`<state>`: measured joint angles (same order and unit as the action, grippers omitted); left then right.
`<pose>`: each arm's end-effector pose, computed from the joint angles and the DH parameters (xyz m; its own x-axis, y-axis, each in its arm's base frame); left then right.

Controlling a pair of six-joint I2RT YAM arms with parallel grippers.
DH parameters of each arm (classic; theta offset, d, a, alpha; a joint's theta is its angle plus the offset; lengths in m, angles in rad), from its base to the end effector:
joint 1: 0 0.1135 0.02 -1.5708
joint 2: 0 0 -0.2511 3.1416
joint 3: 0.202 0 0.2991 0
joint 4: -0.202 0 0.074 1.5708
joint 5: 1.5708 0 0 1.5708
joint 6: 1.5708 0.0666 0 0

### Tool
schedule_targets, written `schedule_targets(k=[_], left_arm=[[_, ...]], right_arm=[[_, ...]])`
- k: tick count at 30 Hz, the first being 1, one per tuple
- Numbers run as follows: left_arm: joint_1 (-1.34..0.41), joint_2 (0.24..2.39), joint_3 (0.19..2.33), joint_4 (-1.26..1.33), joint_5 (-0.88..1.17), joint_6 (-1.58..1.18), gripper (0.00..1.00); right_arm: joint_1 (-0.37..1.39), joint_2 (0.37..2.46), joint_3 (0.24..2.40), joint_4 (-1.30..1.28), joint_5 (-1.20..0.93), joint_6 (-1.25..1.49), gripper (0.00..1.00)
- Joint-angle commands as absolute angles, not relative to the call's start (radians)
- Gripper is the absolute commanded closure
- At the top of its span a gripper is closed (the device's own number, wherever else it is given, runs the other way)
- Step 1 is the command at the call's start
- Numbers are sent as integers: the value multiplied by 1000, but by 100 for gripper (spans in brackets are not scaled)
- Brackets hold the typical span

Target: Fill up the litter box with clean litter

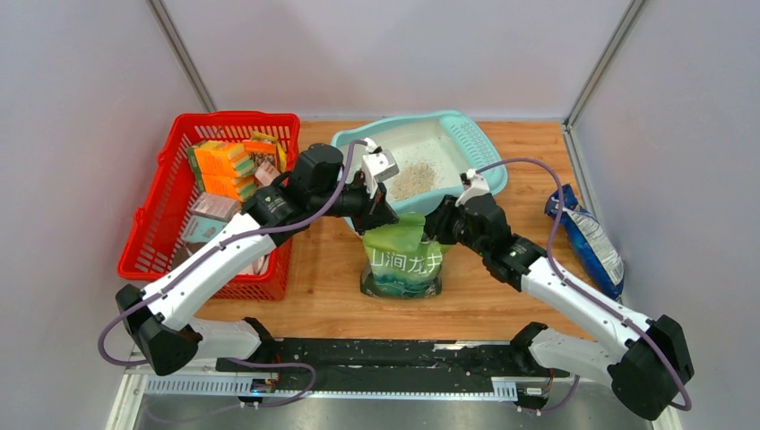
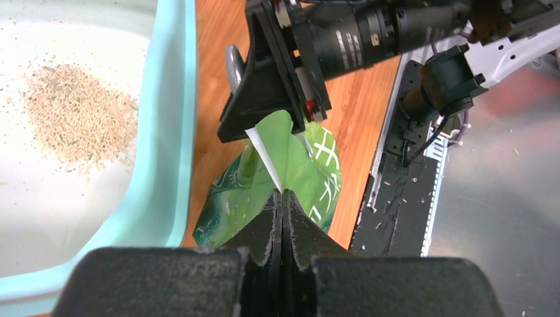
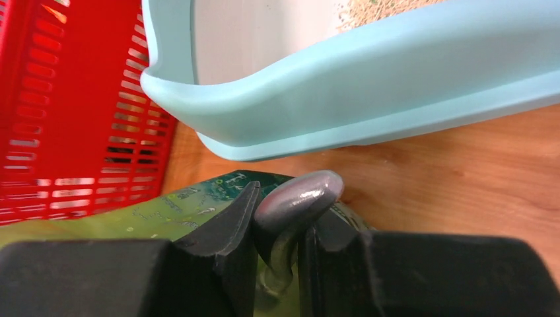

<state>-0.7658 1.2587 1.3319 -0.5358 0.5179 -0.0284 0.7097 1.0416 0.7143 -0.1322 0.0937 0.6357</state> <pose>0.2285 -0.2655 0.3749 -0.3477 0.3001 -0.8883 0.9121 0.3279 -0.2463 0.2436 0.2010 0.2306 -0.6181 0.2483 -0.7458 -0.2711 0.8233 0.4988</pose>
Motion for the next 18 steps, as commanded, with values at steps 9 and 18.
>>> schedule_targets(k=[9,18], left_arm=[[-767,1180,1431,-586,549,107,100],[-767,1166,1492,-710,560,230,100]], right_arm=[[417,1054,836,-224,-196,796,100],[339,1035,838,-198,-282,795,100]])
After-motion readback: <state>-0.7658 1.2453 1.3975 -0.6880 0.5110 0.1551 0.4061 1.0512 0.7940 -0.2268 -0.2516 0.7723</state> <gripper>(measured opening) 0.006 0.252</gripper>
